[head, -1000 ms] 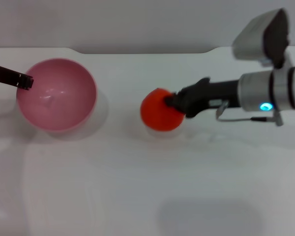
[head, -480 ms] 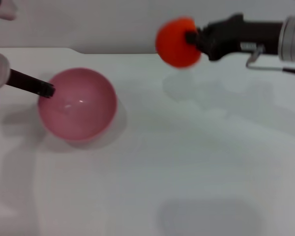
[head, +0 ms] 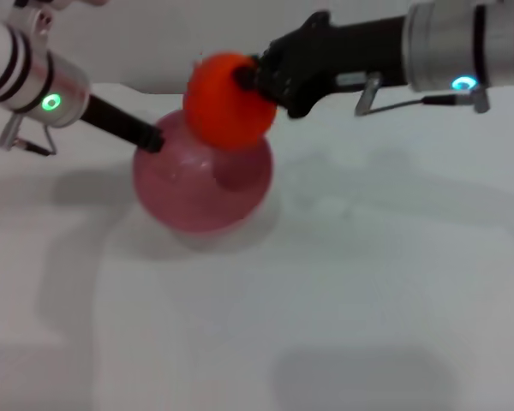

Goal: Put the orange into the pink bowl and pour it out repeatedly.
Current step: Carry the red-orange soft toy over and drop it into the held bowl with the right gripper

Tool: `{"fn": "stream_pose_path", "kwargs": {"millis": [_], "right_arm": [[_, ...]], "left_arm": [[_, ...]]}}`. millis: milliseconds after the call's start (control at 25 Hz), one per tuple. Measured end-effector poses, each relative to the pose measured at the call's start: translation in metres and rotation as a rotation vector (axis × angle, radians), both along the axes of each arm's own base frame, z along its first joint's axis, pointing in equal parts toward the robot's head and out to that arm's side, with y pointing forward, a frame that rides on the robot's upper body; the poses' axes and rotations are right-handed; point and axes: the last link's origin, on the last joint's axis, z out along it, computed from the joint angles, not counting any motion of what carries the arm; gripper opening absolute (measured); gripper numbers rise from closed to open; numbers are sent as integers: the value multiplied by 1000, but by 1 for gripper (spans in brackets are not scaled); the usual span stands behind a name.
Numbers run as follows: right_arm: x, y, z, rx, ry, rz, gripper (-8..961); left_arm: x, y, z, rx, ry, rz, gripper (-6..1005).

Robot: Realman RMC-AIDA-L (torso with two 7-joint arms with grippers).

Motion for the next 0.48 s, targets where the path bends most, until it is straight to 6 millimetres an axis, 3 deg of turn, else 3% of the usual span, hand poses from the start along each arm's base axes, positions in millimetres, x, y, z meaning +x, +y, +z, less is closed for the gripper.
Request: {"fn": "stream_pose_path", "kwargs": {"millis": [40,80,480], "right_arm": [[0,-1,-3,-10,-10,4,43],[0,-2,-6,-21,-16,4,43],[13,2,-18,-63,-41,-38,42]], "left_arm": [[0,0,0,0,0,0,34],[16,6,-5,-9,-10,-34,34],[34,12,-7,-16,-12,-69,34]]}}
